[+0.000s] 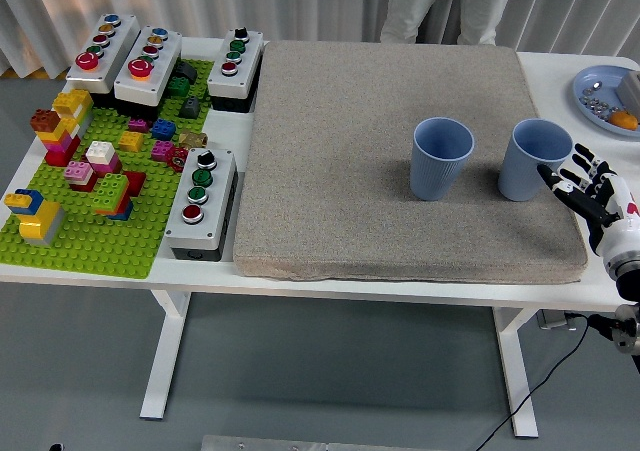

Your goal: Pick cup pour cup place

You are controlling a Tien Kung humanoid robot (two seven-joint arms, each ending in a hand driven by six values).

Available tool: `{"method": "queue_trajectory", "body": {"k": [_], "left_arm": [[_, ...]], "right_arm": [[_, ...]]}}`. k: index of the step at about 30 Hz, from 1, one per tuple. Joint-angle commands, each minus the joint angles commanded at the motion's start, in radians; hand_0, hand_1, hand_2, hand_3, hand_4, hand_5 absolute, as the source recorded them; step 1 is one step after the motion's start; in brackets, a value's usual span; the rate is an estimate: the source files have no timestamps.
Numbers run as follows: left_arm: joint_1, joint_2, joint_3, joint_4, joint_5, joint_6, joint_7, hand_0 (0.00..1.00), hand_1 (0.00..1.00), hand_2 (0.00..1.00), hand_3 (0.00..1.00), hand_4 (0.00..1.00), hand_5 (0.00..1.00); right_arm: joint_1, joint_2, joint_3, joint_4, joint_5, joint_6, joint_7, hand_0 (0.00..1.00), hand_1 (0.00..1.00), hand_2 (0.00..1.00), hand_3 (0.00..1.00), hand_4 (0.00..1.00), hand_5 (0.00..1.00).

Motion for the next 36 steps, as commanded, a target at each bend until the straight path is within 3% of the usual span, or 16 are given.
{"method": "queue_trajectory", "body": {"k": [36], "left_arm": [[0.0, 0.001, 0.001, 0.0, 0.003, 0.0, 0.001, 0.694, 0.679, 0.737, 0.674, 0.469, 0.985]], "right_arm": [[0.016, 0.015, -0.026, -0.014, 0.003, -0.002, -0.003, 0.901, 0.829, 0.946, 0.914, 0.894, 0.494]]}}
